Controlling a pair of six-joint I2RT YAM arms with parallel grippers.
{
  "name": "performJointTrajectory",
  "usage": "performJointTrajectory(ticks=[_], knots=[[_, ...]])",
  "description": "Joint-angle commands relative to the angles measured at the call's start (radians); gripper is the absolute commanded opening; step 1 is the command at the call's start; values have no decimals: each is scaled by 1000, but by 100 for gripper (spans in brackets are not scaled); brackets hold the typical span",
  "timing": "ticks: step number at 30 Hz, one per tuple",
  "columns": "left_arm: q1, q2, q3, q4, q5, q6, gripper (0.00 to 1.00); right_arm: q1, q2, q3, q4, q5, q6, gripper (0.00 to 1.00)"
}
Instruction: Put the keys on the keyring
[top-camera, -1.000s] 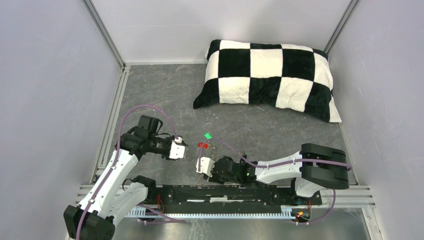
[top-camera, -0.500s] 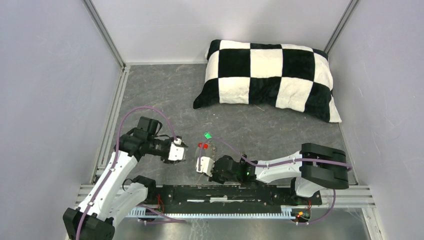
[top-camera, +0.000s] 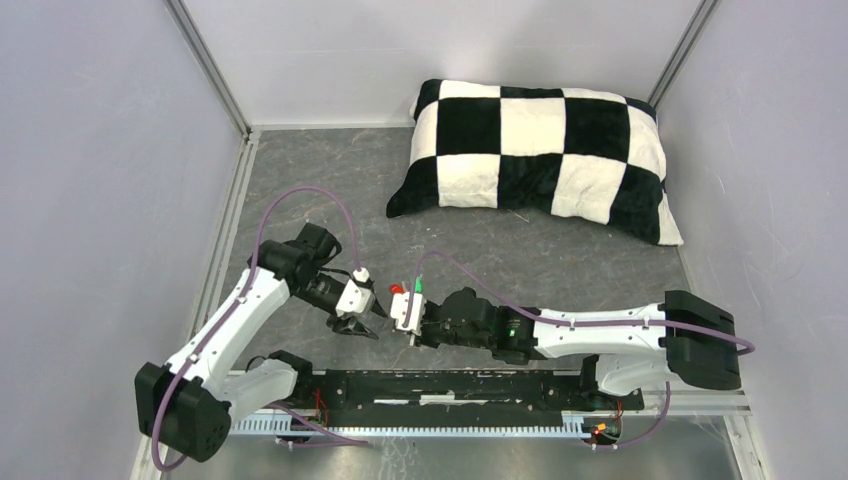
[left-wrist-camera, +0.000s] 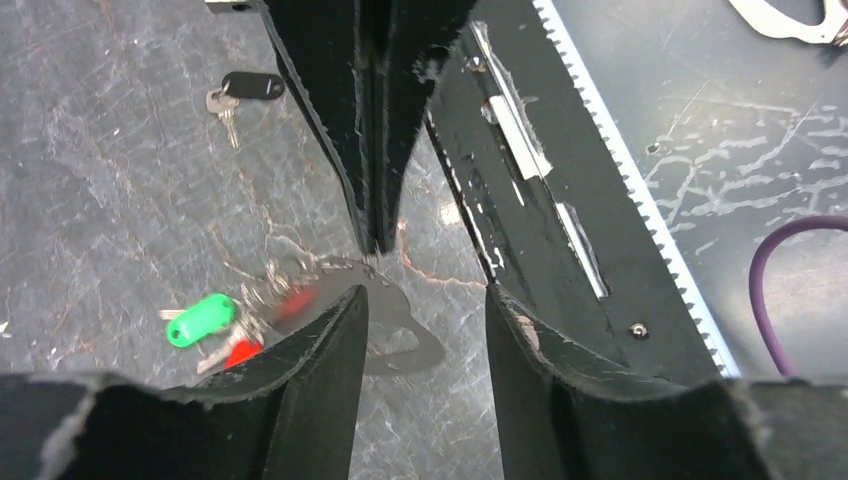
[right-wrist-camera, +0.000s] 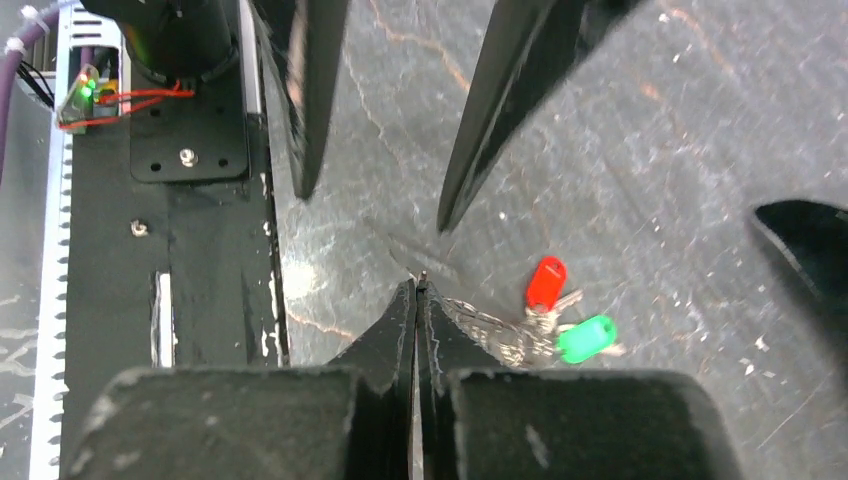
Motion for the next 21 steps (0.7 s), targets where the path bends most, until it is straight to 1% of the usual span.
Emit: performJointTrajectory(ticks=[1,3,7,11,14,17,21], knots=[[-39,62,92,-47,91,34,52,-1,-16,102,-43,-34,-64,0],[-47,76,103,-41,91,42,49,-2,-17,121,-58,-47,-75,0],[-48,79,118,0,76,-26,42,-1,-27,119,-68,-64,-91,0],[-50,64,106,3,81,-57,38,-1,-37,116,-67,-67,-94,0],[-49,43,96,41,77,-105,33,-1,-39,116,-64,-63,-90,0],[-52,10,71,73,64,-124,32,0,-46,115,-48,-67,-72,0],[-61,-54,22,202,25,-246,34,-3,-51,104,-11,-70,-41,0]])
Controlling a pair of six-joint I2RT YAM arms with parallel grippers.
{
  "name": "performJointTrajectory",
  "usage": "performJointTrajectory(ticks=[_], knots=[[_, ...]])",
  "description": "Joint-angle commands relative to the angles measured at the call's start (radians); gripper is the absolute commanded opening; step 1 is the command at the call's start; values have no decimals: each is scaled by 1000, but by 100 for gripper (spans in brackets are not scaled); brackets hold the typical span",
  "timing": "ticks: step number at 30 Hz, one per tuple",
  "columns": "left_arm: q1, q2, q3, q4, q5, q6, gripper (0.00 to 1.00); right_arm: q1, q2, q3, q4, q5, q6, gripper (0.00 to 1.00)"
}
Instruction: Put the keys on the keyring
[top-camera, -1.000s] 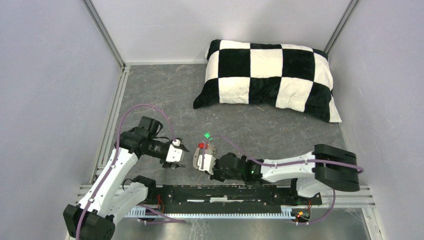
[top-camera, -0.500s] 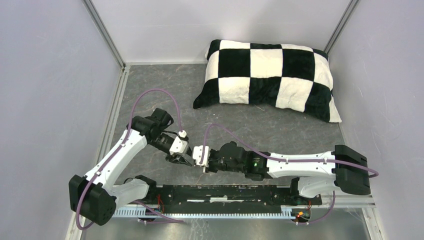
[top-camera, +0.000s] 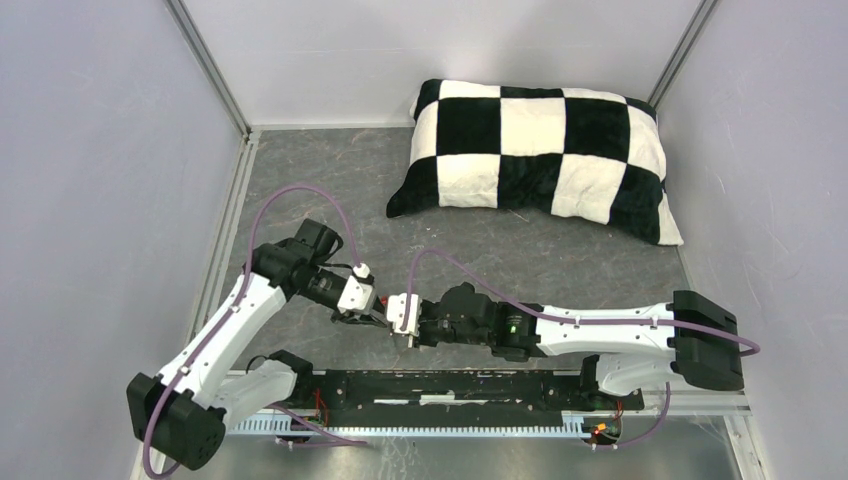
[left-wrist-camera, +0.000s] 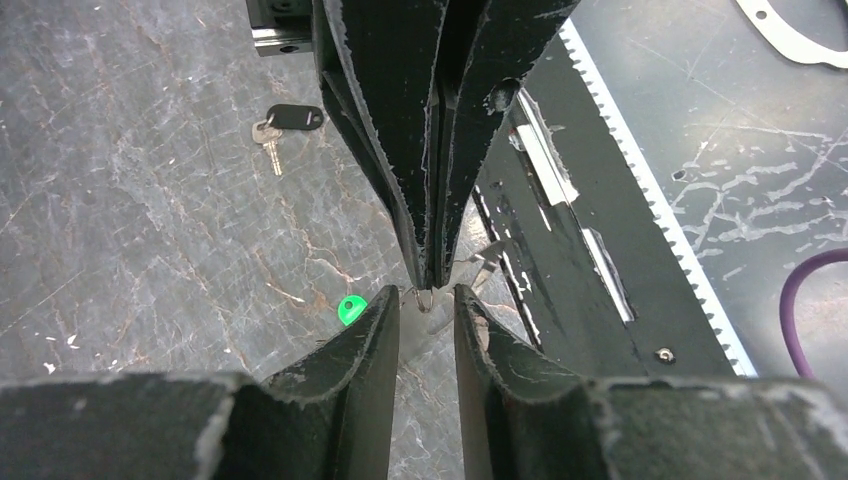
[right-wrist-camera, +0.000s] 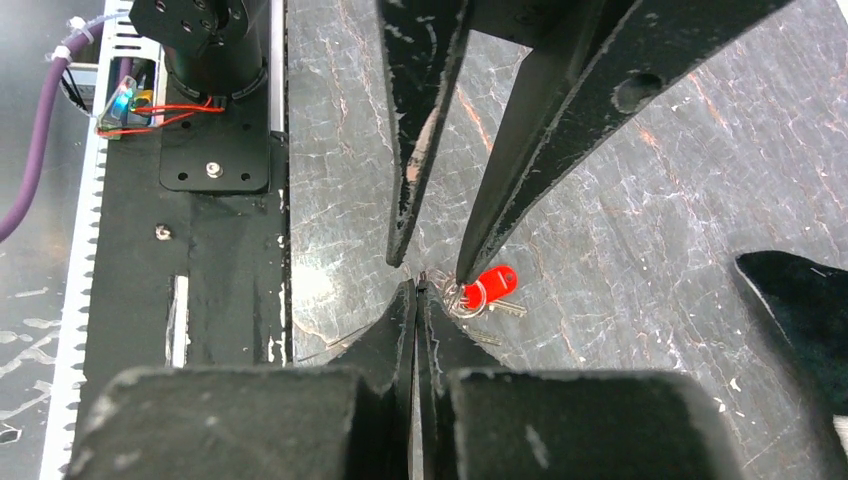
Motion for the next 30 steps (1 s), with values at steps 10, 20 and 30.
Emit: performJointTrajectory(ticks=[10,20,30], knots=[[-15,-94,-70,184,-45,-202,38,-2,-50,-8,150,-18,87,0],[-15,-118,-76,260,-66,-253,3,-2,-43,-9,154,-16,114,0],[-15,-232,-48,649,40,-641,2,-65,-300,-86,160,17,153,41]])
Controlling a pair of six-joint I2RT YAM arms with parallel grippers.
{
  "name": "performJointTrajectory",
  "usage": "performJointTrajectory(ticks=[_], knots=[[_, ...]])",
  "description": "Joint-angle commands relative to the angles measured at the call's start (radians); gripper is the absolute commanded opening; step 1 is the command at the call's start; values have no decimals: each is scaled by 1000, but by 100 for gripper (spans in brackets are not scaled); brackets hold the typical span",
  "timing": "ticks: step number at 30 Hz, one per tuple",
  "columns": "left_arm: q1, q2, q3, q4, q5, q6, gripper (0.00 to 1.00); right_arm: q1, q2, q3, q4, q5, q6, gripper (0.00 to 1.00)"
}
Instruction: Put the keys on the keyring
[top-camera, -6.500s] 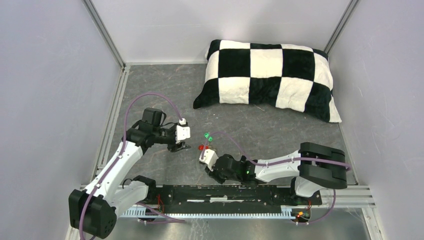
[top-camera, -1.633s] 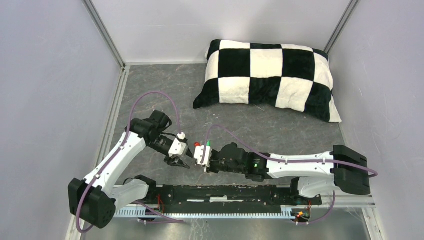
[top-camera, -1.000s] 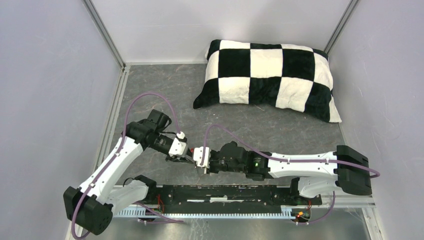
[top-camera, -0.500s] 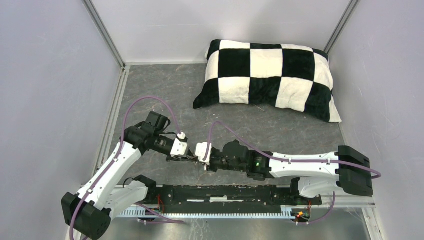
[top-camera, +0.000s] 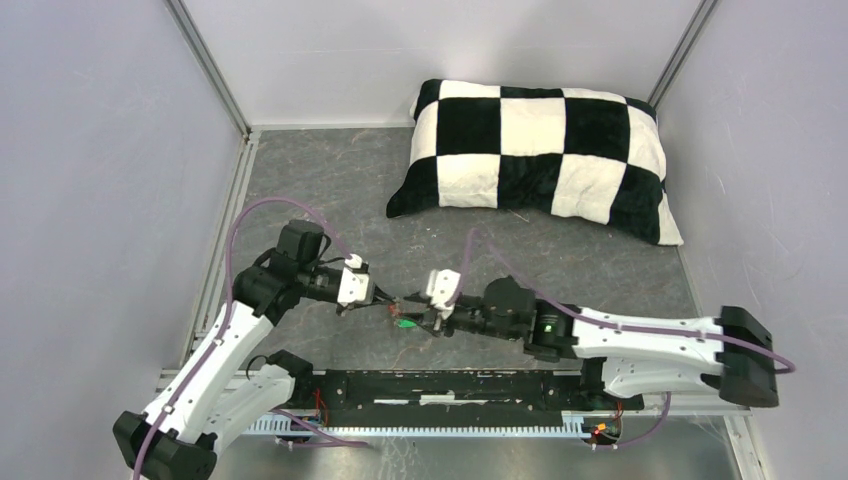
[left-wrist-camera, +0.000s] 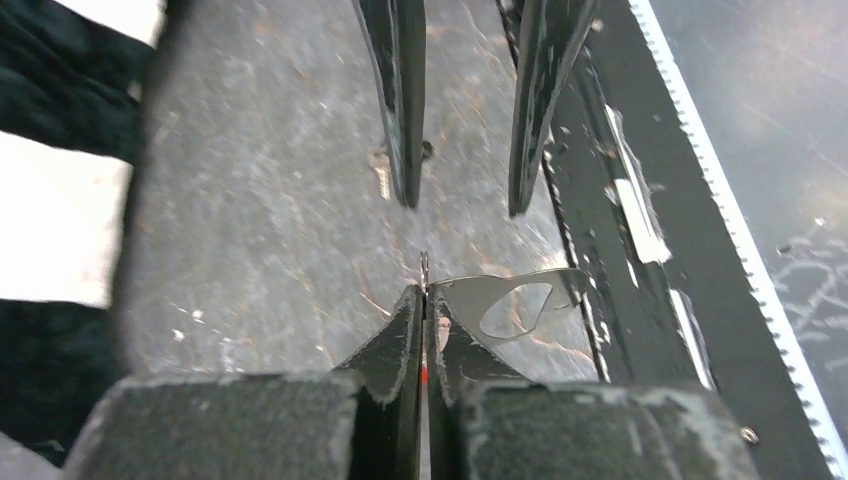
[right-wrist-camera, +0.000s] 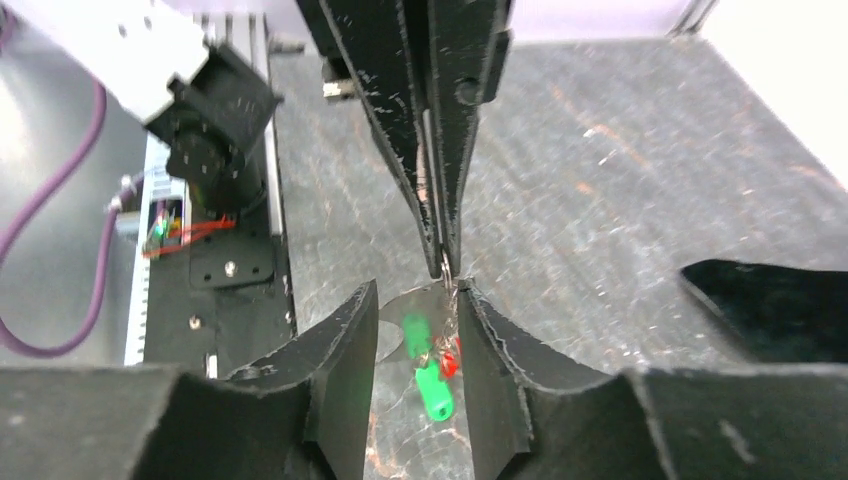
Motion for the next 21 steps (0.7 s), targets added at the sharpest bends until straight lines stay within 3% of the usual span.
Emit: performJointTrajectory(ticks=[1,7,13,21], knots=[[0,-50,61,324,114,-300,2,-30,-173,-18,62,20,12,43],[-1,-32,200,370,251,-334,2,-40,-296,19,66,6,-24,46],[-3,-33,303,370,329,-358,2,-39,-290,70,83,-79,-49,43],[-4,-61,322,370,341,-362,2,-40,-250,144,162,-187,-35,42]])
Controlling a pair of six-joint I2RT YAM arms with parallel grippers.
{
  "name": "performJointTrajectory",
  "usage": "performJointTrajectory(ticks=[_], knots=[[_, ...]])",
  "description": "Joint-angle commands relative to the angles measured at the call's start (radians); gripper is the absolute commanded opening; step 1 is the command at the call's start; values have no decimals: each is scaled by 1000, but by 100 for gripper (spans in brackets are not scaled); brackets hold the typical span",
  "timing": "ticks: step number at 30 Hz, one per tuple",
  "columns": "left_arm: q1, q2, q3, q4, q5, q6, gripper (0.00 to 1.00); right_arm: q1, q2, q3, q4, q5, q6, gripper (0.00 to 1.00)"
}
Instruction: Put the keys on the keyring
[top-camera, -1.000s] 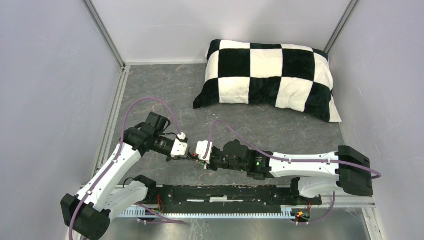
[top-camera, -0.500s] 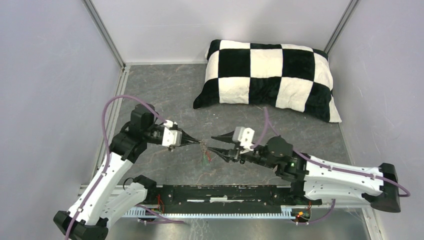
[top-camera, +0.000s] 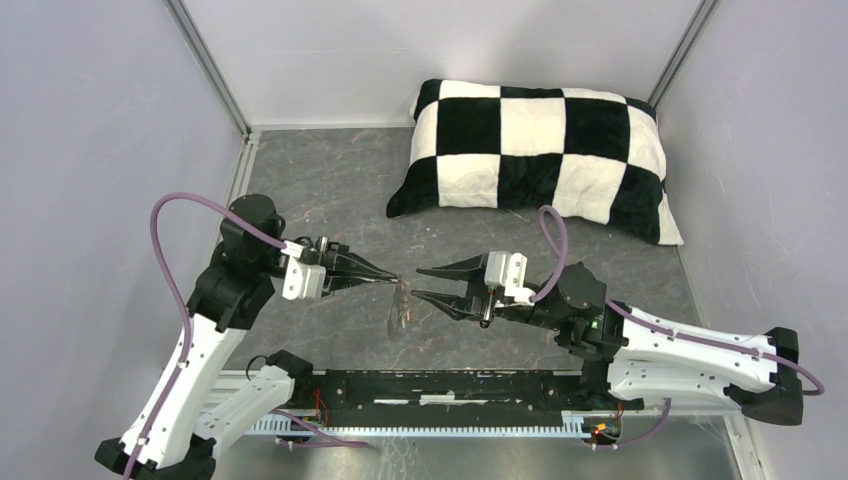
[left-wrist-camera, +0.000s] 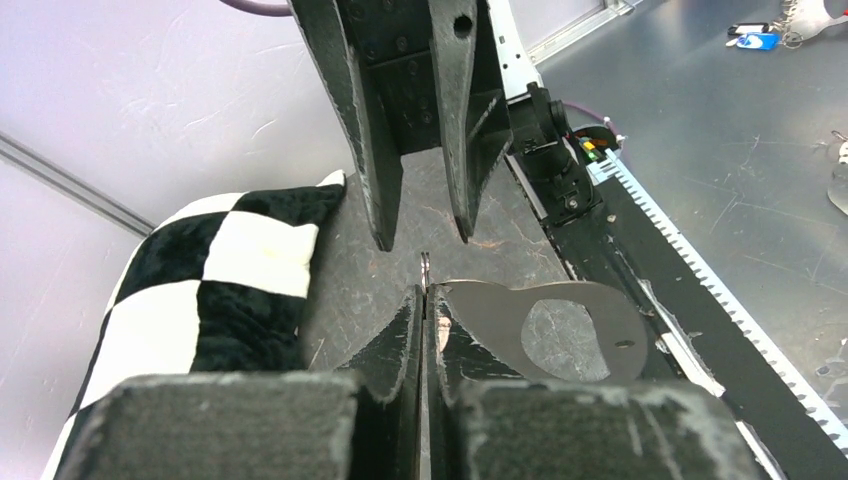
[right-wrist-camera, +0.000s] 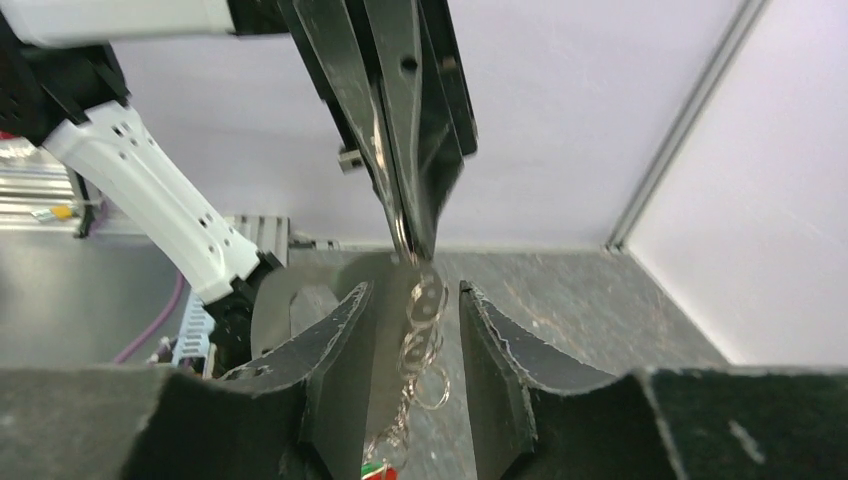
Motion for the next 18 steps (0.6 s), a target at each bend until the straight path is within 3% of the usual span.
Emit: performJointTrajectory(ticks=[1,8,18], knots=[[-3,-17,38,32,45,-40,2,0,28,85,105,-98,9,42],[-3,-35,34,32,15,-81,2,0,88,137,77,-135,18,40],[-3,-103,-40,-2,-125,31,2,4,139,281,-298,-23,-134,38]])
